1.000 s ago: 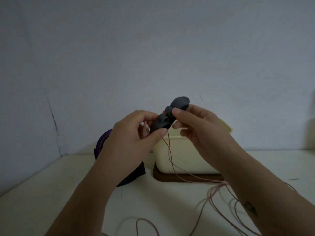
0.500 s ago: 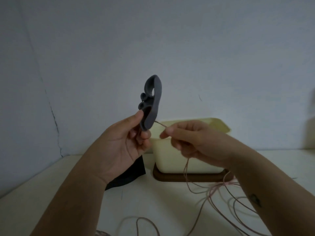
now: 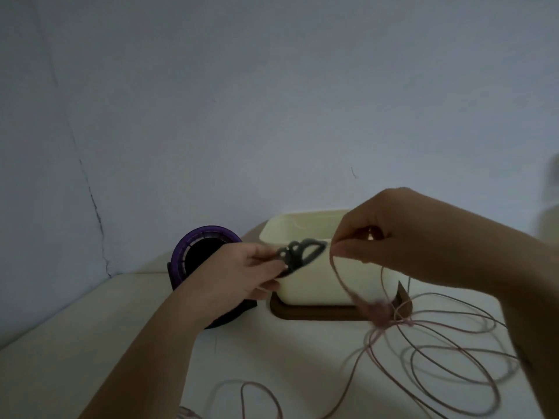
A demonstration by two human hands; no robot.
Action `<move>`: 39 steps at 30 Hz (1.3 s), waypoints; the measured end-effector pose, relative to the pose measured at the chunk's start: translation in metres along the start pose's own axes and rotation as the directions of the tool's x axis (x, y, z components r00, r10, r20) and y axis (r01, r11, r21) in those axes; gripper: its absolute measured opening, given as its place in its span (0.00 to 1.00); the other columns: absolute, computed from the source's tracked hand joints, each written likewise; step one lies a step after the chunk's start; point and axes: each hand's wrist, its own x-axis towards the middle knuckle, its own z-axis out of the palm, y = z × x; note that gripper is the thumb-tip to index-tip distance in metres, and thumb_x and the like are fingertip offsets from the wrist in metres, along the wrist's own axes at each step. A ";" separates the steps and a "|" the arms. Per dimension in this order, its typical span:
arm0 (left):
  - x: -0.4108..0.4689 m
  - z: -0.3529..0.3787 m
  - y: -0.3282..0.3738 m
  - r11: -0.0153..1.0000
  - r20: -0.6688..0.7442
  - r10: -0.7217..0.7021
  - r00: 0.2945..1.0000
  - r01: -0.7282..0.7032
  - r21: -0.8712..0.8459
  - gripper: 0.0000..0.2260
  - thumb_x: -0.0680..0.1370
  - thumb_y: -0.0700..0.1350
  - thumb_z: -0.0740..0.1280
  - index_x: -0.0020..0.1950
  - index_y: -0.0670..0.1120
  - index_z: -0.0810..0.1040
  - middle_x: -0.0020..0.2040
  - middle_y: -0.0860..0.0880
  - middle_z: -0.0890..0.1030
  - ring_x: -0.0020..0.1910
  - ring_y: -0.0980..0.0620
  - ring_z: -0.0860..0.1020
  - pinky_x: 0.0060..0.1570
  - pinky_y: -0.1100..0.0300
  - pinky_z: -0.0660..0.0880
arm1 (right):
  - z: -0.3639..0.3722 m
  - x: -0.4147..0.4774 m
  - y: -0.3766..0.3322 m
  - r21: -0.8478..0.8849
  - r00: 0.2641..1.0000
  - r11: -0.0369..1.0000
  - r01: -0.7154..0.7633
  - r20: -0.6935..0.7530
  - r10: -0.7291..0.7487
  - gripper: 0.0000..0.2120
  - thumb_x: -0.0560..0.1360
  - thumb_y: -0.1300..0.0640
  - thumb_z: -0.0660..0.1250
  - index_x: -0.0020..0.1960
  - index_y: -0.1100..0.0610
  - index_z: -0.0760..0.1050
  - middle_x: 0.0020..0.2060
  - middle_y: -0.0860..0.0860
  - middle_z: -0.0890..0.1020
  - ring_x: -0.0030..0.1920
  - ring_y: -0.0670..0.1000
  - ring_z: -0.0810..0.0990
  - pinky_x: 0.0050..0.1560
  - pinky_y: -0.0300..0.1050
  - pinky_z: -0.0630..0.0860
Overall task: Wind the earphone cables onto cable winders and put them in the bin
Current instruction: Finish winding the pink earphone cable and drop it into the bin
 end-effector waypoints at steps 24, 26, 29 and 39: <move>-0.005 0.011 0.005 0.973 0.180 0.202 0.963 -0.176 -0.148 0.13 0.66 0.52 0.75 0.49 0.53 0.84 0.47 0.47 0.84 0.45 0.46 0.82 0.53 0.48 0.80 | 0.020 0.015 0.005 0.128 0.995 0.992 -0.001 -0.096 0.013 0.06 0.73 0.48 0.67 0.41 0.48 0.80 0.23 0.40 0.74 0.25 0.41 0.70 0.28 0.34 0.63; -0.005 0.012 0.006 0.976 0.165 0.214 0.963 -0.203 -0.077 0.11 0.69 0.54 0.75 0.49 0.54 0.83 0.49 0.47 0.84 0.49 0.44 0.83 0.56 0.45 0.78 | 0.020 0.015 0.005 0.152 0.992 0.988 0.003 -0.122 0.016 0.06 0.73 0.48 0.67 0.41 0.48 0.80 0.22 0.40 0.73 0.24 0.41 0.69 0.27 0.34 0.63; -0.007 0.012 0.008 0.974 0.170 0.225 0.959 -0.223 -0.031 0.13 0.65 0.56 0.73 0.48 0.57 0.83 0.47 0.50 0.84 0.49 0.47 0.83 0.57 0.46 0.78 | 0.021 0.016 0.007 0.189 0.989 0.982 0.009 -0.144 0.019 0.06 0.74 0.49 0.67 0.41 0.48 0.80 0.22 0.40 0.73 0.23 0.41 0.69 0.26 0.33 0.65; -0.008 0.013 0.009 0.973 0.210 0.229 0.951 -0.215 -0.085 0.13 0.65 0.57 0.74 0.47 0.54 0.83 0.46 0.45 0.85 0.45 0.42 0.84 0.56 0.47 0.78 | 0.029 0.022 0.014 0.282 0.973 0.959 0.019 -0.224 0.047 0.05 0.74 0.51 0.68 0.41 0.49 0.81 0.22 0.41 0.74 0.24 0.40 0.69 0.27 0.31 0.66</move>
